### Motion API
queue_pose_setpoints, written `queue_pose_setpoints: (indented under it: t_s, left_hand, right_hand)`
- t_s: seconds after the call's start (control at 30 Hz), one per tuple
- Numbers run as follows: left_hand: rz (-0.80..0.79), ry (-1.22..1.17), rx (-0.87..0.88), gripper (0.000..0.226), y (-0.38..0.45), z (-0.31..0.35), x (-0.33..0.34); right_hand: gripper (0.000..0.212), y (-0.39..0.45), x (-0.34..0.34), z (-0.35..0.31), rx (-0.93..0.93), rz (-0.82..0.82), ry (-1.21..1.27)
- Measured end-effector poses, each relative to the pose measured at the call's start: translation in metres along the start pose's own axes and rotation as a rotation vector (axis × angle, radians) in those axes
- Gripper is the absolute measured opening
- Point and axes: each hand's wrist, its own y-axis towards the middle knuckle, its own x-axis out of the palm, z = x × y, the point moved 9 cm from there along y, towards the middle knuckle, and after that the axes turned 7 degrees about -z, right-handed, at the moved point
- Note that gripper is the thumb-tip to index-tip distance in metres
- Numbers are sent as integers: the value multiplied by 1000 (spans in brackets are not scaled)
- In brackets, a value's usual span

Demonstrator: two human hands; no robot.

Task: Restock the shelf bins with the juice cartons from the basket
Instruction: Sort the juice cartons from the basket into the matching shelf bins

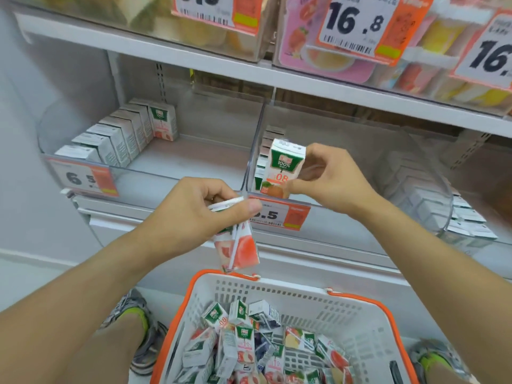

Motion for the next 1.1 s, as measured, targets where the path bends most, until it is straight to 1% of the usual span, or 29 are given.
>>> queue_pose_setpoints:
  t_s: [0.17, 0.2, 0.3, 0.33, 0.37, 0.4, 0.43, 0.47, 0.53, 0.67, 0.7, 0.8, 0.87, 0.97, 1.03, 1.1]
  left_hand:
    - [-21, 45, 5, 45, 1, -8, -4]
    - [-22, 54, 5, 44, 2, -9, -5]
    - [-14, 71, -8, 43, 4, -13, -10]
    - [-14, 75, -15, 43, 4, -14, -11]
    - [-14, 81, -23, 44, 3, -16, -12]
    - [-15, 86, -28, 44, 3, -17, -13]
    - [-15, 92, -29, 44, 3, -18, -14]
    - [-15, 97, -27, 44, 2, -18, -15]
    - [-11, 102, -19, 44, 2, -17, -16]
    - [-5, 97, -4, 44, 2, -15, -15]
    - [-6, 96, -5, 43, 3, -15, -14]
    - [-18, 86, -4, 39, 4, -14, -9]
    - [-23, 86, -2, 38, 5, -14, -6]
    - [-21, 99, -6, 38, 6, -14, -6]
    - [-19, 101, -9, 40, 6, -14, -7]
    - [-15, 106, -15, 43, 5, -15, -9]
  right_hand:
    - [20, 10, 24, -3, 18, -87, -187]
    - [21, 12, 28, -3, 37, -104, -214]
    - [57, 10, 36, -7, 88, -128, -291]
    - [59, 10, 35, -8, 95, -123, -269]
    - [51, 10, 32, -8, 103, -112, -217]
    - [39, 9, 30, -7, 114, -104, -168]
    - [29, 9, 28, -7, 122, -105, -147]
    - [24, 9, 27, -7, 128, -113, -152]
    - [19, 8, 25, -6, 141, -117, -126]
    - [17, 5, 11, -3, 176, -26, 60]
    - [17, 5, 12, -3, 178, -35, 50]
    - [21, 8, 26, -6, 147, -118, -85]
    - [16, 9, 32, -12, 111, -150, -157]
    - [3, 9, 29, -17, 67, -125, -280]
    - [4, 9, 23, -11, 75, -74, -323]
    - [7, 9, 22, 1, 141, -81, -372]
